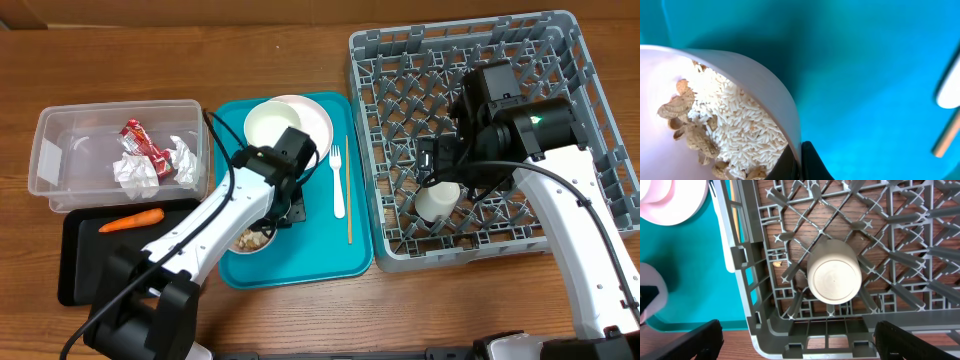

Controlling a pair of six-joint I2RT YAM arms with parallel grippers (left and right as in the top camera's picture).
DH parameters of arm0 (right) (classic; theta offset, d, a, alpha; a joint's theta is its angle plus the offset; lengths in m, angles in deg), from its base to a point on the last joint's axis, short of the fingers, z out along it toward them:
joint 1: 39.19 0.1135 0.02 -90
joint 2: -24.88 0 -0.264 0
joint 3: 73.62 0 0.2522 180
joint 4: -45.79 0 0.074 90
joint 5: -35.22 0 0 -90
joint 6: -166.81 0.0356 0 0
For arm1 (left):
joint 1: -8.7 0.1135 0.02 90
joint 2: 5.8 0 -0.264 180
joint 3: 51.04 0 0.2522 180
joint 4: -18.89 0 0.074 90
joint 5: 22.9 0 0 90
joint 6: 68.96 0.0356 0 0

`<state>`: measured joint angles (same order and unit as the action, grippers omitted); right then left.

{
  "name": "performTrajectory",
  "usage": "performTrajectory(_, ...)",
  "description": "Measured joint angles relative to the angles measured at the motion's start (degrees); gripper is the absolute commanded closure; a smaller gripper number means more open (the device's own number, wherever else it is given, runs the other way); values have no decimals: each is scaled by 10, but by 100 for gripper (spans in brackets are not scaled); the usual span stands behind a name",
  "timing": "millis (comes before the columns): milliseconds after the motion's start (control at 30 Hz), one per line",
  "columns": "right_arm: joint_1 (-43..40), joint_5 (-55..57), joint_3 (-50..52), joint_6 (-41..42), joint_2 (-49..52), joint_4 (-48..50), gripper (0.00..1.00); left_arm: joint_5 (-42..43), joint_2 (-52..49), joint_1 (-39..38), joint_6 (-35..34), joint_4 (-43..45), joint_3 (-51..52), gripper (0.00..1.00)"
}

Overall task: Sort waste into correct bins and load items into the dishwasher
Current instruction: 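Lift the pink bowl and carry it left over the black tray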

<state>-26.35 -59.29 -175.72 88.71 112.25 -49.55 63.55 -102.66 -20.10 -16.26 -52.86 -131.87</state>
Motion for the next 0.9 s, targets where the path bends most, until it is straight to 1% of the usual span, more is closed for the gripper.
performTrajectory(200, 0, 0, 0, 0, 0, -1, 0, -29, 18, 0, 16, -36, -27, 96)
performTrajectory(333, 0, 0, 0, 0, 0, 0, 0, -51, 21, 0, 48, -57, -29, 96)
performTrajectory(533, 0, 0, 0, 0, 0, 0, 0, -60, 27, 8, 65, -66, -31, 96)
performTrajectory(667, 0, 0, 0, 0, 0, 0, 0, -59, 49, 41, 80, -78, -33, 96)
performTrajectory(900, 0, 0, 0, 0, 0, 0, 0, -60, 113, 127, 145, -95, -35, 96)
